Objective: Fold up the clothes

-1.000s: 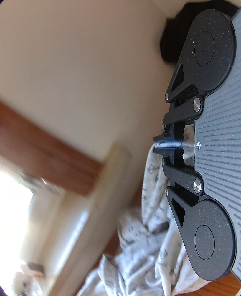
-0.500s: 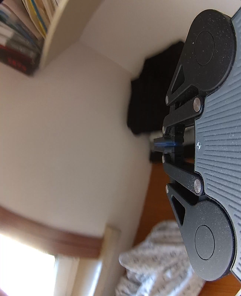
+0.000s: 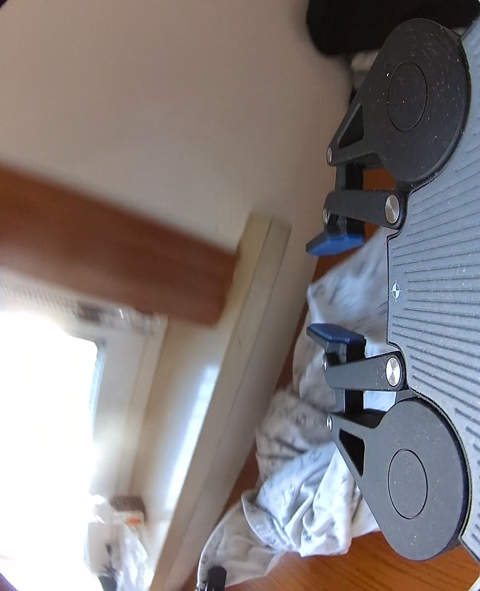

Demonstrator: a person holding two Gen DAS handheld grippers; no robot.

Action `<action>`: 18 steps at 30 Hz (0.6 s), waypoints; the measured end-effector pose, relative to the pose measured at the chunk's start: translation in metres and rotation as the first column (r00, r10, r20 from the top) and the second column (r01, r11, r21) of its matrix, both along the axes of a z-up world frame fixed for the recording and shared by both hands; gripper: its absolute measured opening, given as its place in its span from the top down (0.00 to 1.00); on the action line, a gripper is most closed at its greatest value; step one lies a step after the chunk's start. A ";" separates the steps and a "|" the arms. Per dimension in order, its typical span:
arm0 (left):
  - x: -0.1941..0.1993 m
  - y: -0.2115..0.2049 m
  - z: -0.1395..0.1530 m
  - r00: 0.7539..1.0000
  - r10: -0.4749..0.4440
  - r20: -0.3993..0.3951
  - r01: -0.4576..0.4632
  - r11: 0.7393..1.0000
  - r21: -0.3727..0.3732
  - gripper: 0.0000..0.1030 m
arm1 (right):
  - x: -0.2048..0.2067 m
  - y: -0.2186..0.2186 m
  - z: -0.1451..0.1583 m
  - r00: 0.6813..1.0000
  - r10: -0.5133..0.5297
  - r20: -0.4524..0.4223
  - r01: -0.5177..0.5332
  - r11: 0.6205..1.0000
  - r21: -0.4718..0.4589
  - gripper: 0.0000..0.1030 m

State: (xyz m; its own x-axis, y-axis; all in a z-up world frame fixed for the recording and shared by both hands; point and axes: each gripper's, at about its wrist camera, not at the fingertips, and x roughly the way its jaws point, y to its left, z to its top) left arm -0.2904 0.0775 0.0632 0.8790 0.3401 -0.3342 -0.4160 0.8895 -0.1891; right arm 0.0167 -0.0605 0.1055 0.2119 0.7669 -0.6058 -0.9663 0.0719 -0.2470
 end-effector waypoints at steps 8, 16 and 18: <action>0.006 -0.001 -0.005 0.999 -0.031 -0.032 0.031 1.000 -0.001 0.89 | 0.000 0.016 -0.025 0.999 -0.025 0.039 0.029 0.994 -0.108 0.47; -0.013 0.011 0.004 0.997 0.069 0.041 -0.070 0.997 0.030 0.91 | 0.022 -0.015 -0.004 0.966 -0.166 0.199 0.172 0.985 -0.012 0.95; -0.025 0.015 0.013 0.991 0.097 0.089 -0.100 0.995 0.030 0.91 | 0.026 -0.033 0.019 0.953 -0.204 0.226 0.199 0.979 0.048 0.95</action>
State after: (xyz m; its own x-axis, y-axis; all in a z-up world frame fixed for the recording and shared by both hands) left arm -0.3155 0.0925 0.0759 0.8661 0.4363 -0.2439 -0.4850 0.8516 -0.1988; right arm 0.0428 -0.0932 0.1249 0.4940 0.7080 -0.5047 -0.8492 0.2682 -0.4550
